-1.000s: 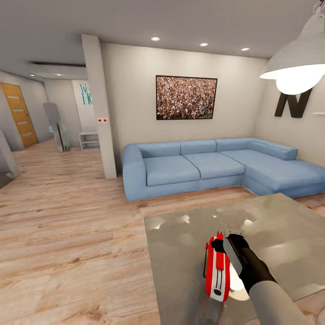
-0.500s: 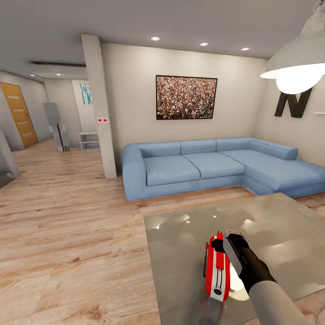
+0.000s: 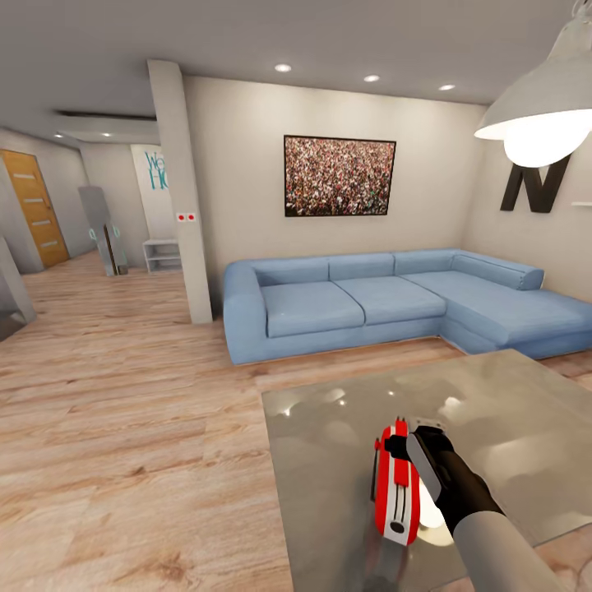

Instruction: Turn on the radio receiver that's on the table in the living room.

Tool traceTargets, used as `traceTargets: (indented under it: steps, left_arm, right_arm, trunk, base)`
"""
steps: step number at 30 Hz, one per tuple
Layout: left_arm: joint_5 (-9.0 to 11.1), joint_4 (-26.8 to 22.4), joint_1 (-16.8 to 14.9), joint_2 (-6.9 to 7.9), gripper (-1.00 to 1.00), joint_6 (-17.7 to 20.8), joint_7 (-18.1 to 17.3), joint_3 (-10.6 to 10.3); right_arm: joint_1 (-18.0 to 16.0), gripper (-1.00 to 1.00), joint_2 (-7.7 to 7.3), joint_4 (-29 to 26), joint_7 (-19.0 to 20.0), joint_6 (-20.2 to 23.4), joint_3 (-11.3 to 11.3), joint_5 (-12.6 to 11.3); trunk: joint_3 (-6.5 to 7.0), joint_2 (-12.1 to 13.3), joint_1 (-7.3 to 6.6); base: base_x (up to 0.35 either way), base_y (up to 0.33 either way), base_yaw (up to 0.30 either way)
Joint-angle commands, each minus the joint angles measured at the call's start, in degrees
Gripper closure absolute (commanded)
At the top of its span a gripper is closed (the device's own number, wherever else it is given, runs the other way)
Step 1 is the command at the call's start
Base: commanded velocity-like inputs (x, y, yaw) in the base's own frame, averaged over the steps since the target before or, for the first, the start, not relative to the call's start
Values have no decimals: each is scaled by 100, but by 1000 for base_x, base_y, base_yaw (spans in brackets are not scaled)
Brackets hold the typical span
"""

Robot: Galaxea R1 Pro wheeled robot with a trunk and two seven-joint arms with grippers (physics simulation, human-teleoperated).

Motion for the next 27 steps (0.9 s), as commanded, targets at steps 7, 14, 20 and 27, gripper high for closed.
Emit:
traceTargets:
  steps: [7, 14, 20, 27]
  left_arm:
    - [-8, 6, 0, -13, -100, 9, 15, -3]
    - [-25, 45, 0, -84, -100, 14, -16, -11]
    - [-17, 48, 0, -94, -100, 11, -20, -9]
    - [-17, 50, 0, -96, -100, 9, -14, -9]
  right_arm:
    - [0, -100, 0, 4, 1, 13, 1, -32]
    - [0, -100, 2, 11, -3, 53, 2, -48]
    - [0, -100, 2, 20, -5, 69, -2, -54]
    - [0, -100, 14, 138, -5, 80, 11, -54]
  trunk:
    - [-126, -282, 154]
    - [-126, -282, 154]
    - [-126, -282, 154]
    - [-126, -282, 154]
  base:
    - [0, 0, 0]
    - [0, 0, 0]
    - [0, 0, 0]
    - [0, 0, 0]
